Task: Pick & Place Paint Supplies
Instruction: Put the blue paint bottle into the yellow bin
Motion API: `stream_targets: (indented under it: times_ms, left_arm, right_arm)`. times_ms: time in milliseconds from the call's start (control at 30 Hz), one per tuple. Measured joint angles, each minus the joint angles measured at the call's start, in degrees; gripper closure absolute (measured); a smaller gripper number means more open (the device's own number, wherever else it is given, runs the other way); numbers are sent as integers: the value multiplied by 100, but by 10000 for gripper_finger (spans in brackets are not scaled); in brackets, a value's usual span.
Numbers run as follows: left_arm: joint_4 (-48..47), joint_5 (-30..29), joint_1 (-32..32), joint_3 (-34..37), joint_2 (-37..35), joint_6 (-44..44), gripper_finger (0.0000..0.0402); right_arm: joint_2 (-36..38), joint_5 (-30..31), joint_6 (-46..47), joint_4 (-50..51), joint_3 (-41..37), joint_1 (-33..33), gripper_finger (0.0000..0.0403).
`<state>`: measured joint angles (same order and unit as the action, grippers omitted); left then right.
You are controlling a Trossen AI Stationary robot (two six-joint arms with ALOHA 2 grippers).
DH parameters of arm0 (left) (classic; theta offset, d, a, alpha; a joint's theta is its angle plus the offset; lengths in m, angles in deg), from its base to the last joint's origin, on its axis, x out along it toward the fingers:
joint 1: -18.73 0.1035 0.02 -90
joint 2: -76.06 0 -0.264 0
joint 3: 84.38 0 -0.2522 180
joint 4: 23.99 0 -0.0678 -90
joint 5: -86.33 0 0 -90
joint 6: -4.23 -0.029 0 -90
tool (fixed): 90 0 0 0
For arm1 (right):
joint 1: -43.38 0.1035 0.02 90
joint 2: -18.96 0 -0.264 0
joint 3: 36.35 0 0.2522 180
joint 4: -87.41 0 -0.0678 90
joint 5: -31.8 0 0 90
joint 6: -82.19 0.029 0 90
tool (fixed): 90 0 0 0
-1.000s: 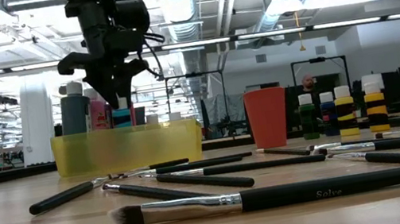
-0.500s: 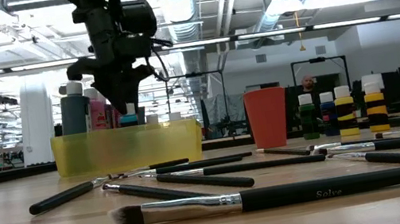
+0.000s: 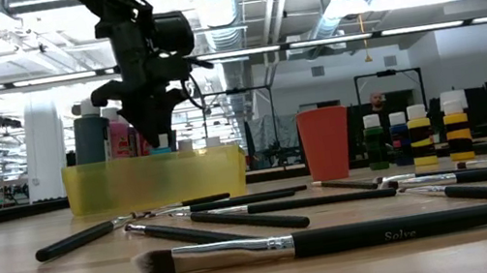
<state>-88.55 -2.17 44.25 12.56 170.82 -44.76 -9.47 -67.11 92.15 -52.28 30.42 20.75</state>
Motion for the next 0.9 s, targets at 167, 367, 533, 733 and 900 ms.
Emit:
stream_targets:
  times_ms: [167,367,533,733,900]
  left_arm:
    - [45,0,42,0,12,0,286]
    - [55,37,39,0,12,2,275]
    - [82,35,39,0,12,1,267]
    - [133,33,39,-2,12,2,266]
    - [171,31,39,-1,12,18,265]
  right_arm:
    - [-1,-1,0,2,0,-2,155]
    - [-1,-1,0,2,0,-4,155]
    - [1,0,-2,2,0,-4,155]
    - [-1,0,-2,3,0,-4,155]
    - [-1,0,-2,2,0,-4,155]
